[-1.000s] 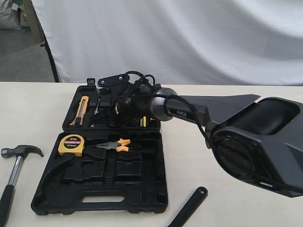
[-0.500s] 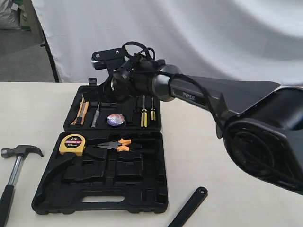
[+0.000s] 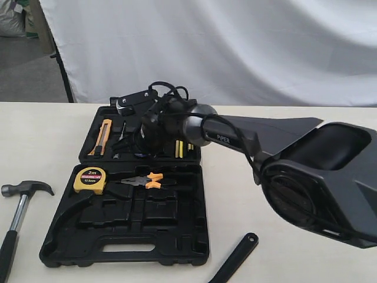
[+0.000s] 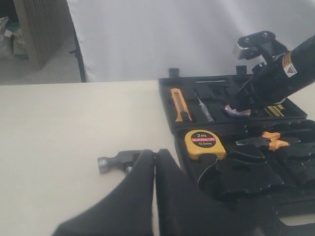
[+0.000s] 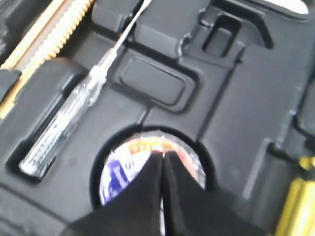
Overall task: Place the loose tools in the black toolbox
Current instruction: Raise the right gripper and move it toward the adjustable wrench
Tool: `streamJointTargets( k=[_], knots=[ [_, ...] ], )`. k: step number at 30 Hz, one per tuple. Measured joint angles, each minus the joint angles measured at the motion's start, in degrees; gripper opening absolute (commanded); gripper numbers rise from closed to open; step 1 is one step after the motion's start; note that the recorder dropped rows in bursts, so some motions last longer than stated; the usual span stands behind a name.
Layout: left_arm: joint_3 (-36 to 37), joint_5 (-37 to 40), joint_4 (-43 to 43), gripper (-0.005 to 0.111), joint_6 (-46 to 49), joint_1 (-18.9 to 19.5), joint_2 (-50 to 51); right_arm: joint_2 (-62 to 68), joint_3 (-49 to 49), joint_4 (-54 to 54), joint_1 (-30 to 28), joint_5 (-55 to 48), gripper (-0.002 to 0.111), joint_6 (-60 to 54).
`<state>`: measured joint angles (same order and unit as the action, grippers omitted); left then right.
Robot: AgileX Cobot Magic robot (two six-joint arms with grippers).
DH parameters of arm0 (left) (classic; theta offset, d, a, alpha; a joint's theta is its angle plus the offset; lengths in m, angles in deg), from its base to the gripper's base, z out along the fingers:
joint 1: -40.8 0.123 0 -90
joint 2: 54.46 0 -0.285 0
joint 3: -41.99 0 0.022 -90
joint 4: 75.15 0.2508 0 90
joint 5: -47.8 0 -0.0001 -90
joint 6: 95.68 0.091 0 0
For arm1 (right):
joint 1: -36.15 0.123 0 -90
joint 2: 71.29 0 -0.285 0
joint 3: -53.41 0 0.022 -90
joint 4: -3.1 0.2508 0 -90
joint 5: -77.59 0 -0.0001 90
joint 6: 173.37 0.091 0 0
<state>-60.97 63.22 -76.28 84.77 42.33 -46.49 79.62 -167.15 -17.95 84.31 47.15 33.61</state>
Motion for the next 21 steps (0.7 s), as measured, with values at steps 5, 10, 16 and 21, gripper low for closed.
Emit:
streamJointTargets(
  k=[5,10,16,21],
  knots=[
    [0.0,0.0,-0.1,0.001,0.0,0.0,0.0,-8.0,0.0,0.3,0.0,-6.4,0.000,-3.0],
    [0.0,0.0,-0.1,0.001,0.0,0.0,0.0,-17.1,0.0,0.3,0.2,-13.1,0.000,-6.9],
    [0.0,0.0,-0.1,0.001,0.0,0.0,0.0,-26.8,11.0,0.3,1.3,-16.3,0.000,-11.6],
    [0.0,0.0,-0.1,0.001,0.0,0.0,0.0,-37.7,29.2,0.3,1.9,-13.5,0.000,-15.9]
  ],
)
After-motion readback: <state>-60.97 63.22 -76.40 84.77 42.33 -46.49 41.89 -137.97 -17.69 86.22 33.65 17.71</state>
